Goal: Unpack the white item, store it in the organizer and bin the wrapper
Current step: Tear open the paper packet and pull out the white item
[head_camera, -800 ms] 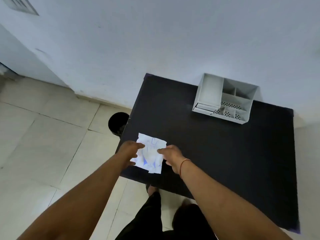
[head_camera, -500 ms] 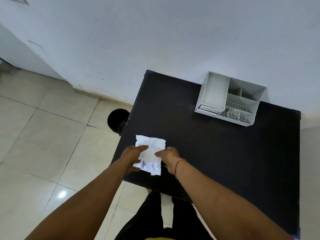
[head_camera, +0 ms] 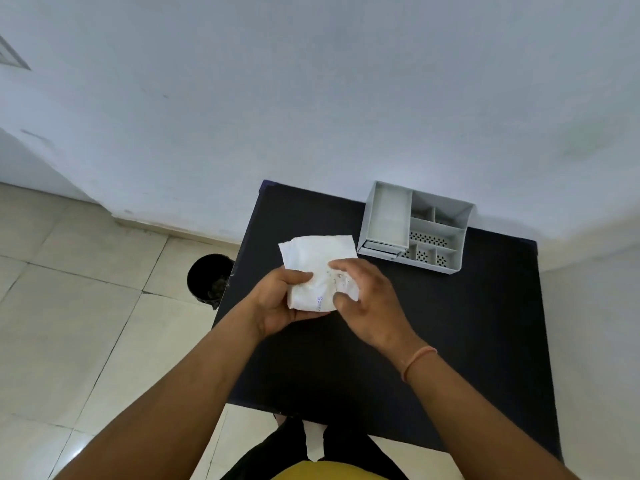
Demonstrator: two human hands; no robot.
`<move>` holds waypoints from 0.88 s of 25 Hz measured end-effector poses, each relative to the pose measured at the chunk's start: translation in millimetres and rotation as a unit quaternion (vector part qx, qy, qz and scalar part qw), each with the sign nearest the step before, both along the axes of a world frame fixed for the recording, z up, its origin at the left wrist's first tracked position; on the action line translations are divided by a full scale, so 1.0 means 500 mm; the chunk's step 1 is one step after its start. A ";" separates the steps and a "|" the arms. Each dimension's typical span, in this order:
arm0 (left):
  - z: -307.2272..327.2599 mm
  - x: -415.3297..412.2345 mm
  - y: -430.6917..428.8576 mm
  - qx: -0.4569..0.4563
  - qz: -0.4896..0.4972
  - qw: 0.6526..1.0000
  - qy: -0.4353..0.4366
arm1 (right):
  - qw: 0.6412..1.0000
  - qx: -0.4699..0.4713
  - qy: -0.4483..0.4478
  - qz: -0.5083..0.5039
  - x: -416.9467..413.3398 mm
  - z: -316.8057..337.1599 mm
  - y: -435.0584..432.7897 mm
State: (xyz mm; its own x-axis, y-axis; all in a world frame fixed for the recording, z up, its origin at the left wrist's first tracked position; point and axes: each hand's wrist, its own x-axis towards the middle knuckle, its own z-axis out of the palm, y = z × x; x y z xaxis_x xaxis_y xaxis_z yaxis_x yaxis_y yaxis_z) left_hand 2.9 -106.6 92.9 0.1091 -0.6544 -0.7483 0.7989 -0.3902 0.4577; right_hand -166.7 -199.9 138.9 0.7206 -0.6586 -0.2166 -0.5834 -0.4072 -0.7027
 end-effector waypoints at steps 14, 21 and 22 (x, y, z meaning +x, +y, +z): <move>0.088 -0.057 -0.036 -0.122 -0.110 0.983 -0.078 | 0.997 -0.049 0.050 -0.019 -0.107 0.102 -0.041; 0.110 -0.101 -0.069 -0.127 -0.137 0.972 -0.139 | 0.983 0.162 0.019 -0.084 -0.172 0.135 -0.075; 0.113 -0.109 -0.073 -0.128 -0.136 0.973 -0.138 | 0.983 0.163 0.016 -0.085 -0.182 0.135 -0.077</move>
